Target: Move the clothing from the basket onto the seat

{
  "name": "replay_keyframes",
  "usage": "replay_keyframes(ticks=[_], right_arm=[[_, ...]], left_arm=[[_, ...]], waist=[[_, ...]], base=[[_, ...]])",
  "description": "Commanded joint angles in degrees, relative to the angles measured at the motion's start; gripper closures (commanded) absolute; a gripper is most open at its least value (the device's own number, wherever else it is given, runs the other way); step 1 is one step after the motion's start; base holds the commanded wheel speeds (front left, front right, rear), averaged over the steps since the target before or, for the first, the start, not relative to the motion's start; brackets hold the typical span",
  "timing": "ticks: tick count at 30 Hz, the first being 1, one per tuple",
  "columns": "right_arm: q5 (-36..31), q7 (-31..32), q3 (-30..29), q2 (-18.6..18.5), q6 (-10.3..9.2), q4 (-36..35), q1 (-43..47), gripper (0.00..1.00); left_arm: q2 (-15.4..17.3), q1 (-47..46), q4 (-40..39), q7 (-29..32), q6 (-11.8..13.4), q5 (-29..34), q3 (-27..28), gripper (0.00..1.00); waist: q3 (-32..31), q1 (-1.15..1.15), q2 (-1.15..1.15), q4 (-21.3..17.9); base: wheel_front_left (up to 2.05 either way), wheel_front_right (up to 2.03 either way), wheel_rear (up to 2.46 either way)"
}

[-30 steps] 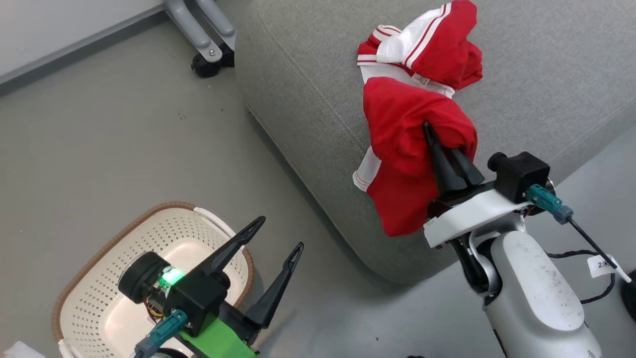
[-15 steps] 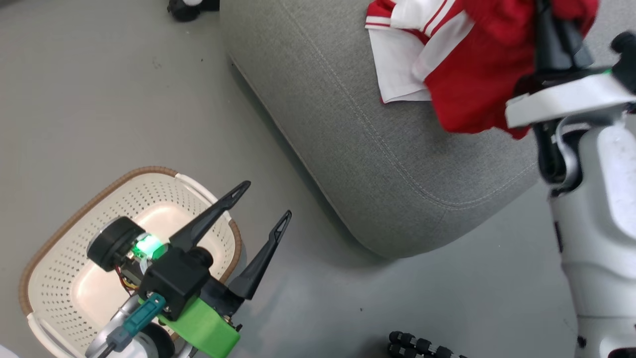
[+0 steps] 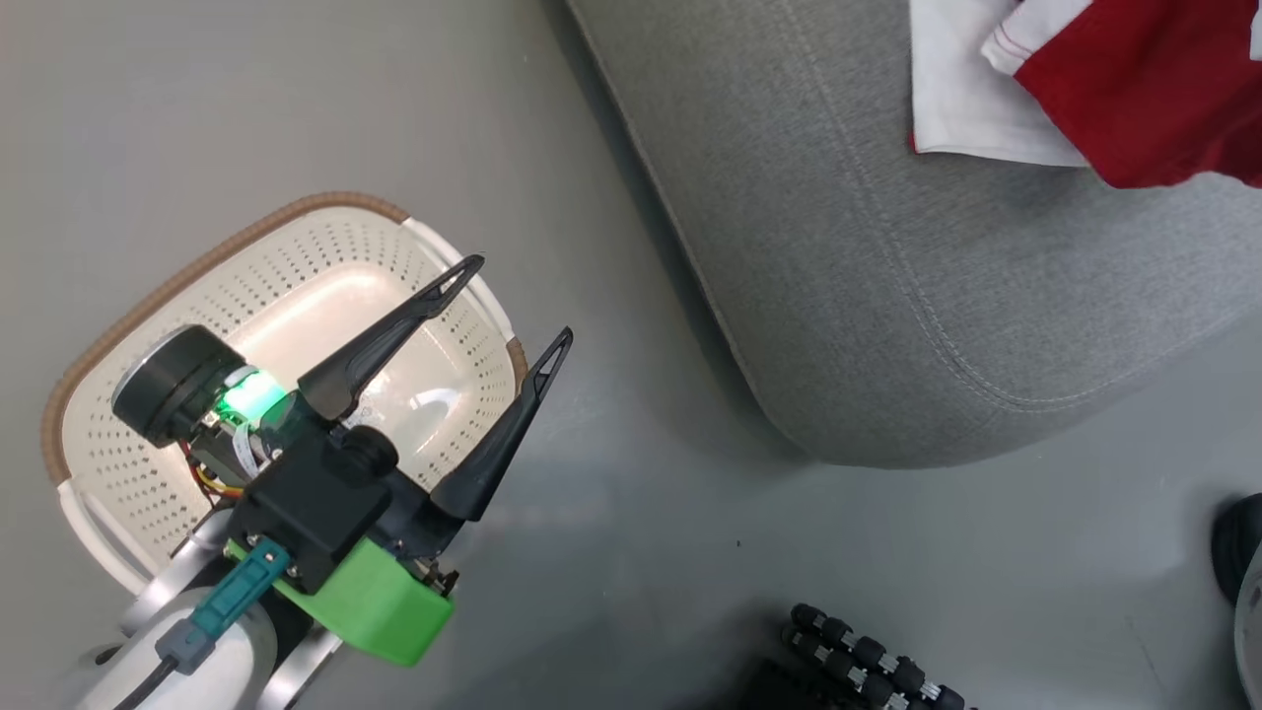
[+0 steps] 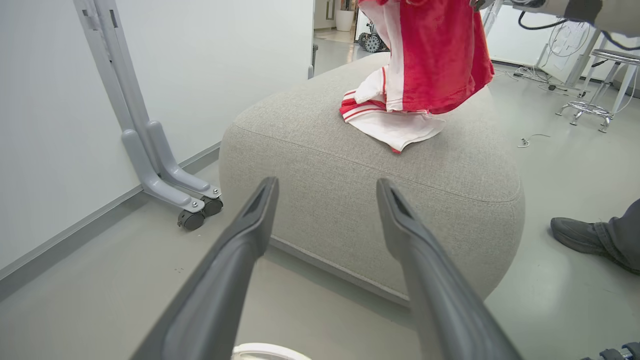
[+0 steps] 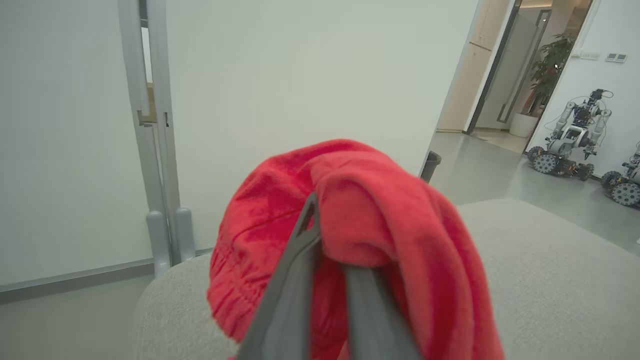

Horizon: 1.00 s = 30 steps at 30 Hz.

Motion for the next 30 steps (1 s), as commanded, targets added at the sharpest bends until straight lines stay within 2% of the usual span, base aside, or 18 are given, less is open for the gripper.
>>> replay_keyframes(ticks=[1,8,13,14,15,16,17,18,22,30], right_arm=[[-0.4,-0.2,-0.4,-0.1,-0.02,1.7,-0.5,1.00],[-0.2,-2.9,-2.8,0.6,-0.02,12.5,-0.1,1.00],[0.4,-5.1,-2.6,1.1,-0.02,17.6,-1.0,1.00],[0.4,-5.6,-2.5,1.2,-0.02,18.4,-0.9,0.87],[0.4,-6.0,-2.5,1.1,-0.02,19.1,-0.9,0.62],[0.4,-6.3,-2.6,1.1,-0.02,19.5,-0.9,0.28],[0.2,-6.6,-2.6,1.0,-0.02,19.8,-0.6,0.03],[0.0,-6.8,-2.7,0.9,-0.02,19.9,-0.3,0.00],[-1.0,-7.2,-3.2,0.8,-0.03,19.2,2.3,0.00],[-2.7,-7.2,-4.3,2.5,-0.02,10.7,12.7,0.00]], left_arm=[[0.4,-1.5,-0.1,-0.3,-0.3,0.1,0.1,0.00],[1.2,-2.9,0.0,-0.6,-0.6,0.4,0.4,0.00],[1.7,-3.3,0.2,-0.6,-0.5,0.5,0.6,0.00],[1.8,-3.3,0.4,-0.7,-0.5,0.5,0.6,0.00],[1.8,-3.2,0.6,-0.8,-0.4,0.4,0.5,0.00],[1.8,-3.1,0.7,-0.9,-0.4,0.3,0.5,0.00],[1.6,-3.1,0.9,-0.9,-0.3,0.2,0.4,0.00],[1.4,-3.0,1.1,-1.1,-0.3,0.2,0.3,0.00],[0.3,-2.5,2.4,-2.3,0.0,-0.1,-0.4,0.00],[-2.8,0.1,6.6,-5.7,1.1,-1.2,-2.0,0.00]], waist=[[5.0,-0.01,0.00,4.3],[8.5,-0.01,0.00,5.4],[9.3,-0.01,0.00,5.3],[9.2,-0.01,0.00,5.2],[9.0,-0.01,0.00,5.2],[8.8,-0.01,0.00,5.2],[8.4,-0.01,0.00,5.2],[8.0,-0.01,0.00,5.3],[5.5,-0.01,0.00,5.7],[-2.2,-0.01,0.00,6.9]], base=[[0.00,0.00,0.00],[0.00,0.00,0.00],[0.00,0.00,0.00],[0.00,0.00,0.00],[0.00,0.00,0.00],[0.00,0.00,0.00],[0.00,0.00,0.00],[0.00,0.00,0.00],[0.00,0.00,0.00],[0.00,0.00,0.00]])
